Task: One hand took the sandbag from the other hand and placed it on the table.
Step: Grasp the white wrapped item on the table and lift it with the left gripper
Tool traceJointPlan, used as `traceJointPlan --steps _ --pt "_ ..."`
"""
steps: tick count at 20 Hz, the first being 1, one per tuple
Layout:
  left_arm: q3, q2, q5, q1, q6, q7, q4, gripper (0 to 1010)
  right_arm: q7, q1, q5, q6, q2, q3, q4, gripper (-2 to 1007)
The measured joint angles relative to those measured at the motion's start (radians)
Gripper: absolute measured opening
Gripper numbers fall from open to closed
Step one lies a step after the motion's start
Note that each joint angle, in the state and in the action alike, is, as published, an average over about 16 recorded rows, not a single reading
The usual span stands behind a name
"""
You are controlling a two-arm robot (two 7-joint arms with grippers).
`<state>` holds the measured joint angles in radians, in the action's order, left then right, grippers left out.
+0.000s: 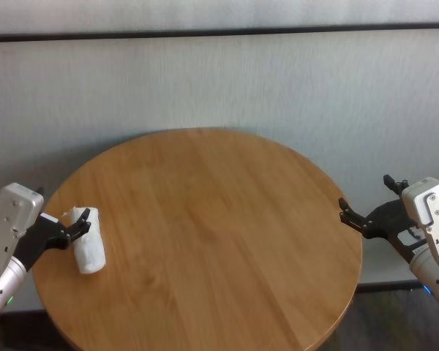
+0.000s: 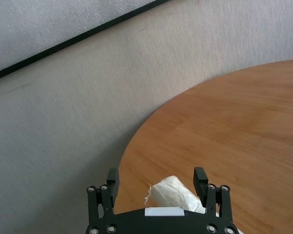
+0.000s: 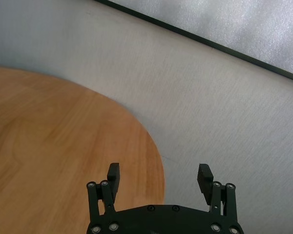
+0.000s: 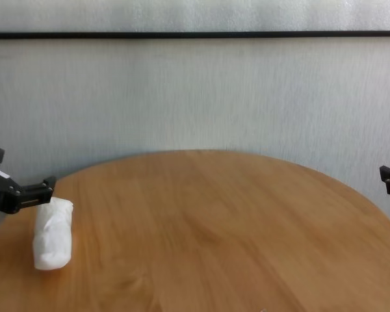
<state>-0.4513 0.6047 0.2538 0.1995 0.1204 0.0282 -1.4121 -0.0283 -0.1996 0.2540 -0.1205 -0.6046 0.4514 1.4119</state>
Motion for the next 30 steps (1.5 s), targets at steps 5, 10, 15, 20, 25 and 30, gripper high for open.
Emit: traceJointPlan --steps 5,10,15,20,25,30 --pt "0.0 0.0 -0.001 0.001 -0.001 0.0 0.0 1000 0.0 0.0 0.0 0.0 0.0 0.0 0.0 1005" --pt "0.006 -0.005 -0.008 0.002 -0.018 0.015 -0.003 999 0.0 0.0 0.0 0.0 0.0 0.0 0.0 1005" --pt "0.017 -0.012 -0.015 -0.003 -0.06 0.028 -0.023 1000 0.0 0.0 0.0 0.0 0.0 0.0 0.0 1005" --pt "0.038 -0.023 -0.004 -0.015 -0.132 0.034 -0.06 1000 0.0 0.0 0.0 0.0 0.0 0.0 0.0 1005" --pt "0.068 -0.037 0.037 -0.036 -0.226 0.024 -0.114 1000 0.0 0.0 0.0 0.0 0.0 0.0 0.0 1005" --pt "0.102 -0.055 0.092 -0.057 -0.32 0.013 -0.168 1000 0.0 0.0 0.0 0.0 0.0 0.0 0.0 1005"
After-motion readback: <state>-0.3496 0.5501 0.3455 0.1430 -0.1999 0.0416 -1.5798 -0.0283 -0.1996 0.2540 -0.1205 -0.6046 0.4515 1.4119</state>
